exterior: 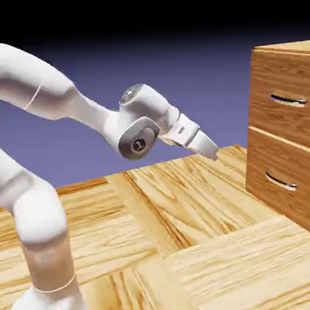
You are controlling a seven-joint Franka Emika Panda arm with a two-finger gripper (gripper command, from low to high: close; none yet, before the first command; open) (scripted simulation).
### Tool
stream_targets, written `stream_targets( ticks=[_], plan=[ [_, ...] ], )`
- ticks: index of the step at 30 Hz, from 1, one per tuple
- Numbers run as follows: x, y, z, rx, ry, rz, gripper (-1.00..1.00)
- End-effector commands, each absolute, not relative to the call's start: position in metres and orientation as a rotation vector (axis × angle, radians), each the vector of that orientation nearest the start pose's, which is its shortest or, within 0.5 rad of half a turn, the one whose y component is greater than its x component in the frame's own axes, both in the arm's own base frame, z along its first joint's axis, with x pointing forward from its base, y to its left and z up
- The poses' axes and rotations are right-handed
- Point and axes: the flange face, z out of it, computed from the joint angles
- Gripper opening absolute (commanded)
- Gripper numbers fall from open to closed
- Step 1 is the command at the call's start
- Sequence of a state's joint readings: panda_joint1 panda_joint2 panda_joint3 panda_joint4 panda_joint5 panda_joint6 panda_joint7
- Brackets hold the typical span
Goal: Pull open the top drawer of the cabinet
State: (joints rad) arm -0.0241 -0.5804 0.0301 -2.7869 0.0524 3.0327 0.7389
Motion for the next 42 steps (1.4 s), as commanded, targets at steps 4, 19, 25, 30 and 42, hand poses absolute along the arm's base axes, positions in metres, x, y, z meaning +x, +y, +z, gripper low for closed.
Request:
stream_targets(
  ticks=[4,19,25,30,42],
  plan=[
    [0.397,-0.018,0.521,-2.257,1.151,-1.153,1.0],
    [0.389,-0.02,0.666,-1.611,1.41,-1.325,1.0],
    [0.393,0.003,0.7,-1.407,1.415,-1.331,1.0],
    [0.405,0.028,0.714,-1.269,1.399,-1.309,1.0],
    [0.476,0.09,0.694,-1.039,1.357,-1.163,1.0]
  ],
)
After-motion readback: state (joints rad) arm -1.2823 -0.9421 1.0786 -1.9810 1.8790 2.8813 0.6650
